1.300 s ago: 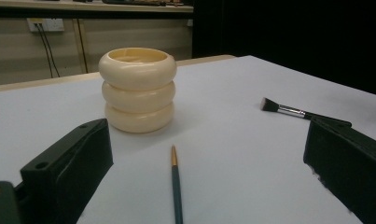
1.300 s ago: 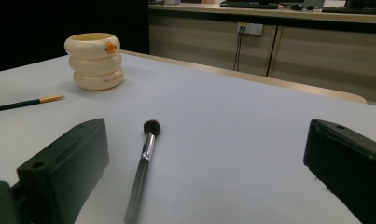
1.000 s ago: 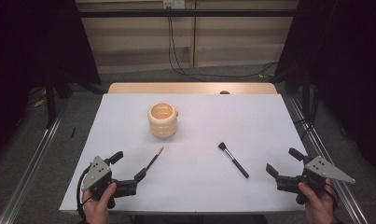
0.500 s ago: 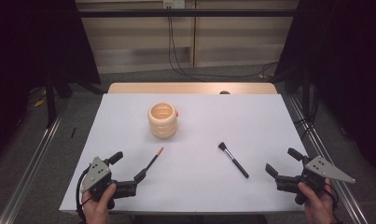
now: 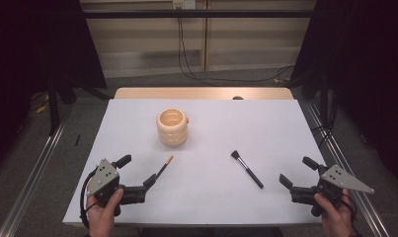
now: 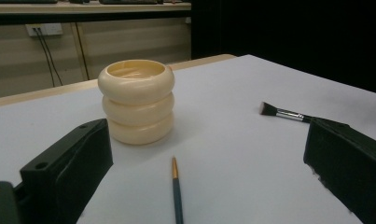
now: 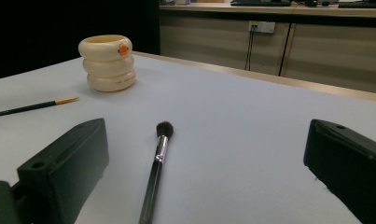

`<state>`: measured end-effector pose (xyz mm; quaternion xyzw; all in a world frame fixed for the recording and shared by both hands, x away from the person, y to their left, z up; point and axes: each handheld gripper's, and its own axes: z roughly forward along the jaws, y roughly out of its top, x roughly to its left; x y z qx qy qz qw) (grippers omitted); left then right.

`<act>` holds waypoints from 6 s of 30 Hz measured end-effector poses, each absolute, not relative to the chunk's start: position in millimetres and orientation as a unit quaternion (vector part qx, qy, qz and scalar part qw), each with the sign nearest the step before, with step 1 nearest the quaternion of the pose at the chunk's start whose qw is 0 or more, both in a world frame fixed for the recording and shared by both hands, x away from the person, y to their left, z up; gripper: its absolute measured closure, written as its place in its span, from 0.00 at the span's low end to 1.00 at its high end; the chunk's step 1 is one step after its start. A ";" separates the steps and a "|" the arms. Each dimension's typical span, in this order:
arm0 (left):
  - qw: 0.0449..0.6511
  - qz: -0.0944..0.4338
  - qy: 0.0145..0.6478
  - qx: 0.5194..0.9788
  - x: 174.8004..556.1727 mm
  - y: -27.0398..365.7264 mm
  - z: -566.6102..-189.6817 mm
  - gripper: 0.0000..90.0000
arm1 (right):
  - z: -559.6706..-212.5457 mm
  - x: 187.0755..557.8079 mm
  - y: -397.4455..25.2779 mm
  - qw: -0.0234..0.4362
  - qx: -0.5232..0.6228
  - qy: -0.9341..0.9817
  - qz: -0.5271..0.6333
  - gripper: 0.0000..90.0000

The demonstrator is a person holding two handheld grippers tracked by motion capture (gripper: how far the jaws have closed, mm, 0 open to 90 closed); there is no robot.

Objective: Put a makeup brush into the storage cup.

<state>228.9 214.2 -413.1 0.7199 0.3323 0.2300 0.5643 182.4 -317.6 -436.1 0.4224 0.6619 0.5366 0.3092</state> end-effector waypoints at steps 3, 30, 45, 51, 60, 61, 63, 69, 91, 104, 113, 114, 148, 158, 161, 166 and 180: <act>0.565 0.223 0.328 0.723 232.7 211.9 -410.9 0.01 | -436.2 182.9 -317.4 0.308 0.423 0.662 0.537 0.00; 0.547 0.198 0.308 0.753 261.5 196.7 -396.2 0.01 | -436.2 182.4 -317.4 0.305 0.420 0.665 0.538 0.00; 0.510 0.179 0.305 0.784 279.0 182.8 -397.4 0.02 | -436.3 182.1 -317.5 0.308 0.416 0.666 0.537 0.00; 0.494 0.176 0.309 0.793 286.7 179.0 -399.2 0.02 | -436.5 182.1 -317.4 0.307 0.417 0.667 0.536 0.00; 0.459 0.169 0.319 0.812 298.7 171.8 -398.7 0.02 | -436.6 182.2 -317.2 0.307 0.419 0.666 0.535 0.00; 0.457 0.164 0.319 0.814 300.5 171.5 -399.1 0.02 | -436.6 182.2 -317.1 0.307 0.419 0.666 0.536 0.00; 0.448 0.162 0.319 0.819 302.9 171.1 -400.6 0.02 | -436.6 182.1 -316.9 0.306 0.420 0.666 0.536 0.00; 0.400 0.125 0.329 0.847 312.7 168.9 -404.6 0.05 | -437.1 182.5 -316.4 0.300 0.422 0.665 0.538 0.00; 0.293 0.075 0.350 0.886 342.3 157.0 -407.5 0.08 | -437.1 182.6 -316.3 0.304 0.419 0.669 0.534 0.00; 0.223 0.011 0.382 0.897 354.9 152.5 -420.7 0.22 | -437.0 182.4 -316.3 0.302 0.422 0.668 0.534 0.00; 0.185 -0.017 0.378 0.907 361.9 144.3 -420.6 0.44 | -437.1 182.4 -315.7 0.301 0.420 0.669 0.535 0.00; 0.180 -0.017 0.378 0.908 362.1 143.5 -421.6 0.46 | -437.2 182.4 -315.6 0.300 0.419 0.670 0.535 0.00; 0.099 -0.005 0.400 0.911 366.6 124.6 -444.6 0.90 | -437.5 182.4 -314.4 0.301 0.418 0.672 0.533 0.00; 0.083 -0.007 0.397 0.914 368.7 120.1 -445.5 0.93 | -437.6 182.6 -314.1 0.298 0.418 0.672 0.534 0.00; 0.084 -0.003 0.393 0.916 367.9 120.4 -445.0 0.93 | -437.5 182.4 -314.1 0.297 0.417 0.672 0.535 0.00; 0.091 0.001 0.392 0.915 366.4 121.8 -444.0 0.93 | -437.6 182.4 -314.5 0.298 0.418 0.672 0.534 0.00; 0.125 -0.006 0.406 0.905 361.3 133.9 -440.8 0.93 | -437.7 182.0 -315.3 0.296 0.421 0.671 0.533 0.00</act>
